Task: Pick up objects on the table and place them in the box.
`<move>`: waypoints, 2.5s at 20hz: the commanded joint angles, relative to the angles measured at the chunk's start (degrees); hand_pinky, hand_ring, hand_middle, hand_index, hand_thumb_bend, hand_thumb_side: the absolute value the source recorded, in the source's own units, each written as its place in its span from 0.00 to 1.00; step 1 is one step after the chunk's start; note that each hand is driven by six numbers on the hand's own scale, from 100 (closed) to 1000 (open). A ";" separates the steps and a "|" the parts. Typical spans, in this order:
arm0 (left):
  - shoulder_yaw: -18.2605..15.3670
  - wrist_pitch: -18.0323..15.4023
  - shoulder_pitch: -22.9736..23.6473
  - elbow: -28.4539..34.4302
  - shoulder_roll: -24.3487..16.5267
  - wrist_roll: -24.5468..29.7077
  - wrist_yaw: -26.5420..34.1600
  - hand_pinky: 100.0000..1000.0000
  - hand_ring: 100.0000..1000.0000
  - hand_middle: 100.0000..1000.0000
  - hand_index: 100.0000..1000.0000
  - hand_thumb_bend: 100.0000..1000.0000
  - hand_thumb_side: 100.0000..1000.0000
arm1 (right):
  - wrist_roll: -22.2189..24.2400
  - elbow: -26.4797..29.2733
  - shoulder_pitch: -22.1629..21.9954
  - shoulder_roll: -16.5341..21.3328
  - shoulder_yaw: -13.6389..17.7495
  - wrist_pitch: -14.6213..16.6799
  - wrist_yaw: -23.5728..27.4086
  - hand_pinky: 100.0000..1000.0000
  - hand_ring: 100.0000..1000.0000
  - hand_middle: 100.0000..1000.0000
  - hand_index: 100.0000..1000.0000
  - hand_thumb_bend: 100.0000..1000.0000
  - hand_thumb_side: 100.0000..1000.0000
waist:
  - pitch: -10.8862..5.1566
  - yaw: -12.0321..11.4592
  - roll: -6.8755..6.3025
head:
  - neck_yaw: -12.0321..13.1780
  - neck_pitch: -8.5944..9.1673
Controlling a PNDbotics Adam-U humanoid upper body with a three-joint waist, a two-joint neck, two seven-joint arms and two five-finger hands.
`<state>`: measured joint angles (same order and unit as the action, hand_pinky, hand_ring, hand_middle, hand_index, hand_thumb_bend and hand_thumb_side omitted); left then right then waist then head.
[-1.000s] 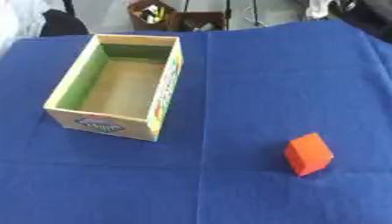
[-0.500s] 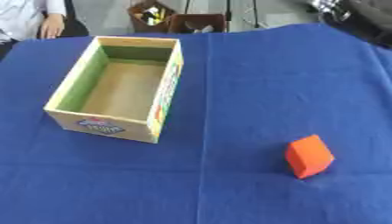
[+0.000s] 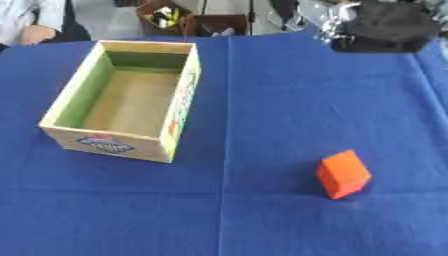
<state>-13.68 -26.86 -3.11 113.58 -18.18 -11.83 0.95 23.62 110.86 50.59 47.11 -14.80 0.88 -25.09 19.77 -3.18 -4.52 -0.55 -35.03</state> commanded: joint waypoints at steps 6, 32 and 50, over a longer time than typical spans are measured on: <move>-0.10 0.05 -0.02 1.01 -1.91 0.23 0.26 0.38 0.57 0.53 0.80 0.47 1.00 | 11.50 -0.76 1.37 3.38 0.08 4.55 -2.98 0.84 0.88 0.85 0.92 0.18 1.00 | -1.46 0.18 0.17 | 0.12 0.33; 0.06 0.46 0.04 1.01 -2.05 0.65 0.36 0.38 0.57 0.53 0.80 0.47 0.99 | 28.29 0.79 -6.48 9.05 2.72 9.67 0.65 0.86 0.92 0.85 0.99 0.41 0.46 | -1.60 0.78 0.41 | 0.82 1.12; 0.16 0.64 -0.19 1.01 -2.11 1.02 0.36 0.38 0.57 0.53 0.80 0.47 0.99 | 28.34 -1.06 -12.07 10.90 -0.58 10.71 -4.60 0.87 0.92 0.86 1.00 0.47 0.33 | -1.20 0.67 0.58 | 0.66 1.37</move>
<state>-13.33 -26.17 -3.02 113.58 -18.64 -11.07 1.01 51.92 109.80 38.04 55.87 -15.66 11.16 -28.90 19.45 -2.45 -4.12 0.08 -34.19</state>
